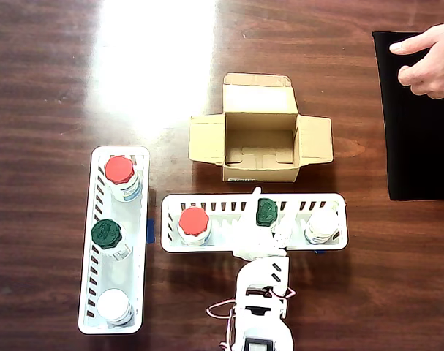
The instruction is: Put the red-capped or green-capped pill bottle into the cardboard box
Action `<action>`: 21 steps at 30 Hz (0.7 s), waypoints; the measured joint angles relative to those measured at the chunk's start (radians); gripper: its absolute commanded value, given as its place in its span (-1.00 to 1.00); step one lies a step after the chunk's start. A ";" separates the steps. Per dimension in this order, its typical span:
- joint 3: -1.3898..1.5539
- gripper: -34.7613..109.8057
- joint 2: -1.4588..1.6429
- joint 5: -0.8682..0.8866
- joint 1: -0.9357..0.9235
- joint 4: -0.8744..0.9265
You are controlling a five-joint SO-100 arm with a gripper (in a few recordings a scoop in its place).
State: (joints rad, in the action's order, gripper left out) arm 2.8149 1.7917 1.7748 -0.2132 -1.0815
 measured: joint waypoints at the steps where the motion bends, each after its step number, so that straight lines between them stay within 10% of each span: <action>1: 0.000 0.27 -0.020 0.000 0.002 -0.031; 21: 0.011 0.29 -0.028 -0.043 0.087 -0.072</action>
State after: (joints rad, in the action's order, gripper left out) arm 2.8256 1.7641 1.7319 -0.1258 -1.1536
